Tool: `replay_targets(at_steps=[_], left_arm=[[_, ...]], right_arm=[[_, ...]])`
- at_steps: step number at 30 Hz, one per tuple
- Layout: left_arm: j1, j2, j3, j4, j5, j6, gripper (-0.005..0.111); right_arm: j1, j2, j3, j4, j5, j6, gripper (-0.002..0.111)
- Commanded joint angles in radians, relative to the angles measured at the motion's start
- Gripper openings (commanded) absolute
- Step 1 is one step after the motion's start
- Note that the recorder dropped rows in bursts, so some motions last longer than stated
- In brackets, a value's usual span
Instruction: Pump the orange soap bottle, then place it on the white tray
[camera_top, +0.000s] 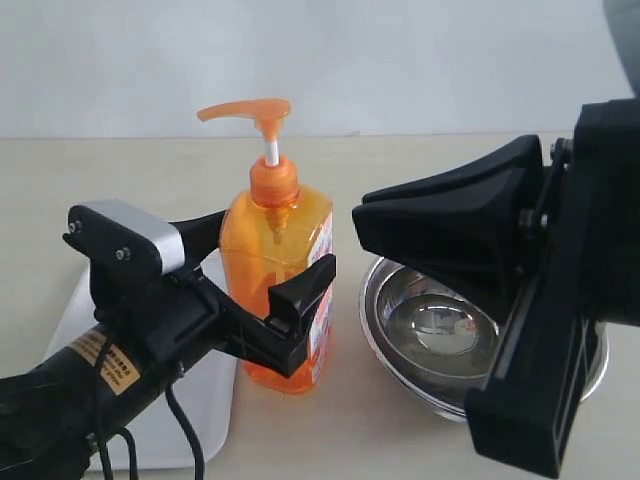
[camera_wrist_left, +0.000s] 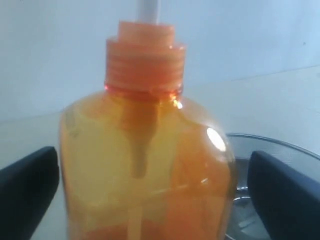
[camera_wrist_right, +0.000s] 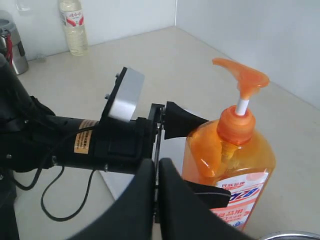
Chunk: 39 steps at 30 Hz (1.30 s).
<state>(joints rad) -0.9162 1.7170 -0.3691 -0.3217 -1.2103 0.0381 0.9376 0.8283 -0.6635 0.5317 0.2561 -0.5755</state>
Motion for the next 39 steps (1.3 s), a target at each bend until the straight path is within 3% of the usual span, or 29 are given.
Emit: replay_targets(at_steps=[1,12,39], left_arm=[[-0.002,0.026,-0.004,-0.015,-0.011,0.008,0.095],[-0.002,0.12,-0.039,-0.056,-0.011,0.008,0.095],[-0.002,0.122,-0.07,-0.029,-0.011,0.03,0.095]], right_arm=[[0.001,0.001,0.0,-0.007,0.002,-0.003,0.0],[0.001,0.001,0.0,-0.007,0.007,-0.001,0.0],[0.001,0.001,0.0,-0.007,0.016,-0.001,0.0]])
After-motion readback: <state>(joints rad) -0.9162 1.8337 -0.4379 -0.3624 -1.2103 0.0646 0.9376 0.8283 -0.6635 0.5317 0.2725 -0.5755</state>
